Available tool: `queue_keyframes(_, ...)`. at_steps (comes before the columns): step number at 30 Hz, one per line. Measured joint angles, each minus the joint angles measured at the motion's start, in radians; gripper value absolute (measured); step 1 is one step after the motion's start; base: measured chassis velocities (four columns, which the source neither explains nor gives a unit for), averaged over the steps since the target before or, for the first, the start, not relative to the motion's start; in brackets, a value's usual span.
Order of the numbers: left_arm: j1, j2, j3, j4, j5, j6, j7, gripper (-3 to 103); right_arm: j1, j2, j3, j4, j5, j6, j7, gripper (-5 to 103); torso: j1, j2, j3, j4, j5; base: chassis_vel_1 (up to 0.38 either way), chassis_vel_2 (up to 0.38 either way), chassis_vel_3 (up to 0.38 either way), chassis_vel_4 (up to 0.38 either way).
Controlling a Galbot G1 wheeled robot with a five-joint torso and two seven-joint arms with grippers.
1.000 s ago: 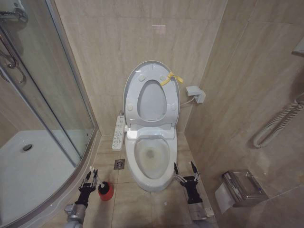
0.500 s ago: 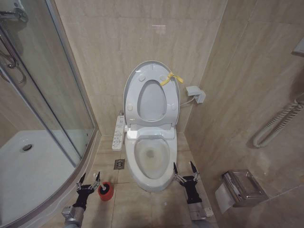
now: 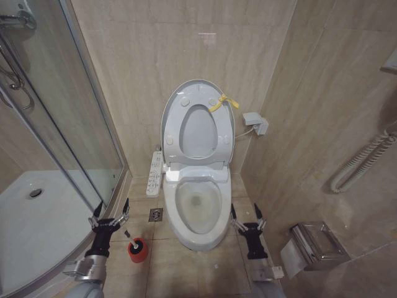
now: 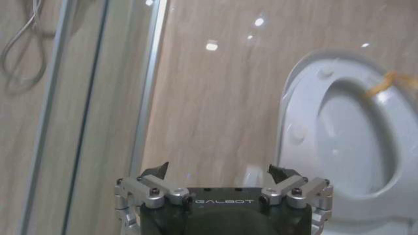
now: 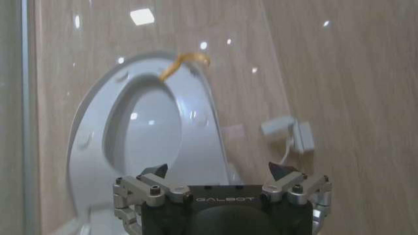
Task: Open the toilet lid, clean the toilet bowl with a toilet brush, close the toilet lid, and flush.
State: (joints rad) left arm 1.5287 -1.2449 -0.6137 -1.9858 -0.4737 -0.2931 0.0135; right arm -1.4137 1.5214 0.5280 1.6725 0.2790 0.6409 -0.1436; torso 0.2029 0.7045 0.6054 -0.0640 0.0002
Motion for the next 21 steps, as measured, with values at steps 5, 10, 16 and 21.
queue_keyframes(5, 0.086, 0.022, -0.056, -0.220, 0.013, 0.142, -0.020, 100, -0.028, -0.017, 0.013, 0.132, 0.002, -0.039, 0.028, 100, 0.000, 0.000, 0.000, 0.0001, 0.0000, 0.000, 0.000, 0.000, 0.000)
queue_keyframes(10, 0.090, 0.048, -0.073, -0.295, 0.025, 0.218, -0.019, 100, -0.043, -0.035, 0.037, 0.199, 0.003, -0.067, 0.047, 100, 0.000, 0.000, 0.000, -0.0004, -0.0001, 0.000, 0.000, 0.000, 0.000)
queue_keyframes(16, 0.084, 0.055, -0.089, -0.307, 0.021, 0.227, -0.014, 100, -0.038, -0.058, 0.044, 0.221, 0.005, -0.091, 0.059, 100, 0.000, 0.000, 0.000, 0.0000, -0.0002, 0.000, 0.000, 0.000, 0.000)
queue_keyframes(21, 0.079, 0.047, -0.090, -0.291, 0.004, 0.206, -0.012, 100, -0.034, -0.057, 0.048, 0.218, 0.010, -0.093, 0.055, 100, 0.000, 0.000, 0.000, -0.0001, -0.0003, 0.000, 0.000, 0.000, 0.000)
